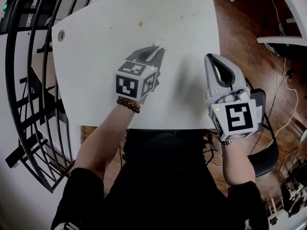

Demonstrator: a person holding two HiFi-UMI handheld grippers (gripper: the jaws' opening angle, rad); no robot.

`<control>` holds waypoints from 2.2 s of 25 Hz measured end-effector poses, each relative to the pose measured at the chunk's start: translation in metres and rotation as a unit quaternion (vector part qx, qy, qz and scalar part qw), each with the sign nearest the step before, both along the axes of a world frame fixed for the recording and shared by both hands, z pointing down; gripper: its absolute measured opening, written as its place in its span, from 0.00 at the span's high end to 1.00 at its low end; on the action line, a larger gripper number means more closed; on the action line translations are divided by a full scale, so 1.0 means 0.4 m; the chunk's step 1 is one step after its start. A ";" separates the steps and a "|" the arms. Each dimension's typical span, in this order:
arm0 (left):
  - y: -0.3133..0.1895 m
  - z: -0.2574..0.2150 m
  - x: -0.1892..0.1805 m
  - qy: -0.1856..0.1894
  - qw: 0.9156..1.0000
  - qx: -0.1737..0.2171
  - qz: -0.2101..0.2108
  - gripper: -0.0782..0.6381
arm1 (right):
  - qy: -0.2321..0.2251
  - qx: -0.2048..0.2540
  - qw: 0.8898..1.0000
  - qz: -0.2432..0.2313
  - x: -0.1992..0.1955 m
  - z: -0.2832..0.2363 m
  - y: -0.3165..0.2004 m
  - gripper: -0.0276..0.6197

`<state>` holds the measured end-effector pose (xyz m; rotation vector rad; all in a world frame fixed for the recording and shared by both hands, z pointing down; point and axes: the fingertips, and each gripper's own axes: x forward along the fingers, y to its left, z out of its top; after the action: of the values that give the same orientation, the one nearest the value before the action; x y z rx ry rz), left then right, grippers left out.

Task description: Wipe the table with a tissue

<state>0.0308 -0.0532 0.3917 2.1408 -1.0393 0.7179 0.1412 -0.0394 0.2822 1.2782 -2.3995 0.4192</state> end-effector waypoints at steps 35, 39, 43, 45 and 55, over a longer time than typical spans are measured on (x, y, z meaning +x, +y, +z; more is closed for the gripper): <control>-0.093 0.066 -0.006 0.004 0.999 -0.029 0.023 0.86 | 0.003 -0.028 1.000 0.012 -0.059 0.055 -0.059 0.97; -0.110 0.068 -0.013 0.004 0.999 -0.026 0.021 0.86 | 0.002 -0.032 0.999 0.010 -0.074 0.067 -0.062 0.97; -0.127 0.068 -0.019 0.004 1.000 -0.022 0.017 0.86 | 0.000 -0.033 0.999 0.005 -0.085 0.077 -0.069 0.97; -0.135 0.063 -0.026 0.005 1.000 -0.019 0.014 0.86 | -0.001 -0.034 0.999 0.002 -0.092 0.078 -0.073 0.97; -0.157 0.036 -0.065 0.004 1.000 -0.009 0.005 0.86 | -0.006 -0.033 0.999 -0.007 -0.123 0.074 -0.086 0.97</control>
<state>0.0047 -0.1159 0.4060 2.1327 -1.0151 0.7198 0.0920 -0.0737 0.3119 1.2317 -2.3823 0.4983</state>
